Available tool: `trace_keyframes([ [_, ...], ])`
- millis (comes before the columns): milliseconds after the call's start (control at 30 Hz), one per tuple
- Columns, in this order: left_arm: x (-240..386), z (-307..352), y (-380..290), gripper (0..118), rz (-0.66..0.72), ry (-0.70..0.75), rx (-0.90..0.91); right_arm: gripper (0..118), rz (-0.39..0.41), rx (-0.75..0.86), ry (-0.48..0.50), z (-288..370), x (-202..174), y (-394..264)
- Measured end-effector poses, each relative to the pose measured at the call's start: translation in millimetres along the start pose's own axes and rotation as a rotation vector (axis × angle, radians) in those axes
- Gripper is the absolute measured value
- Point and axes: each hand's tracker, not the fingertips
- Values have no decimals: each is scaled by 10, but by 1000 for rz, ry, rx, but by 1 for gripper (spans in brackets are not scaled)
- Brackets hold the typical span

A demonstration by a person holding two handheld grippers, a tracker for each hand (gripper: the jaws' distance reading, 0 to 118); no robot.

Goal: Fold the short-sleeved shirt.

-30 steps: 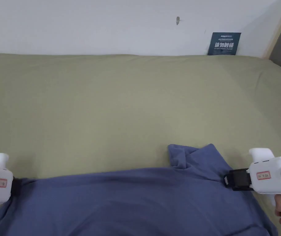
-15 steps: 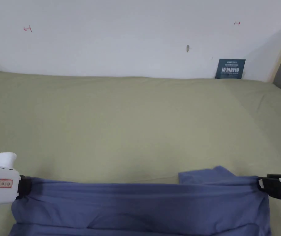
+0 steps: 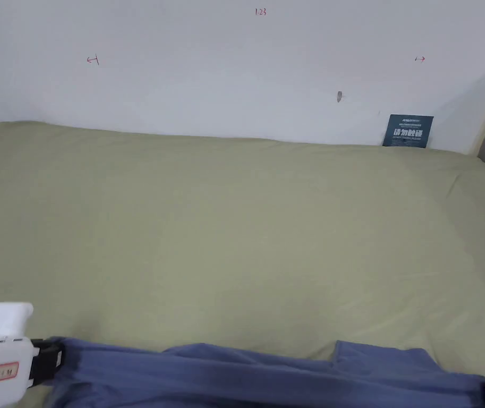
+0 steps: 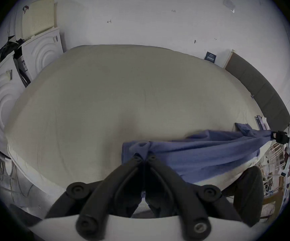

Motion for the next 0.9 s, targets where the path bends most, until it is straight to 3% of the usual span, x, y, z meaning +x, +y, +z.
trace_keyframes([
  [200,-111,-170,-304,1,37,-36,-65,4,-15,-77,1,-166,52,-318],
  [233,-125,-206,-337,9,38,-38,-64,7,-11,-78,-1,-204,50,-353],
  [300,-137,-248,-360,94,46,-34,-69,66,-12,-95,-26,-293,123,-402],
  [333,-146,-270,-362,118,58,-17,-77,73,-21,-104,-35,-308,138,-407],
  [433,-82,-132,-325,117,68,11,-32,73,-71,-75,-23,-272,167,-383],
  [567,25,142,-186,109,86,46,82,71,-64,57,-74,-153,77,-251],
  [600,90,251,-142,94,84,70,133,70,-61,114,-71,-99,37,-199],
  [633,124,289,-136,60,77,92,172,65,-54,154,-85,-48,-22,-131],
  [667,205,352,-92,2,50,109,209,16,-42,222,-115,28,-129,-66],
  [700,294,449,-58,0,59,117,286,1,-75,332,-159,112,-198,-17],
  [767,488,621,53,0,53,89,319,1,-39,341,-101,216,-343,156],
  [800,627,728,100,0,40,136,373,1,4,408,-159,325,-567,248],
  [867,881,941,182,0,0,135,464,1,81,498,-176,493,-856,387],
  [900,1006,1025,196,0,-18,142,523,1,74,559,-186,554,-1018,431],
])
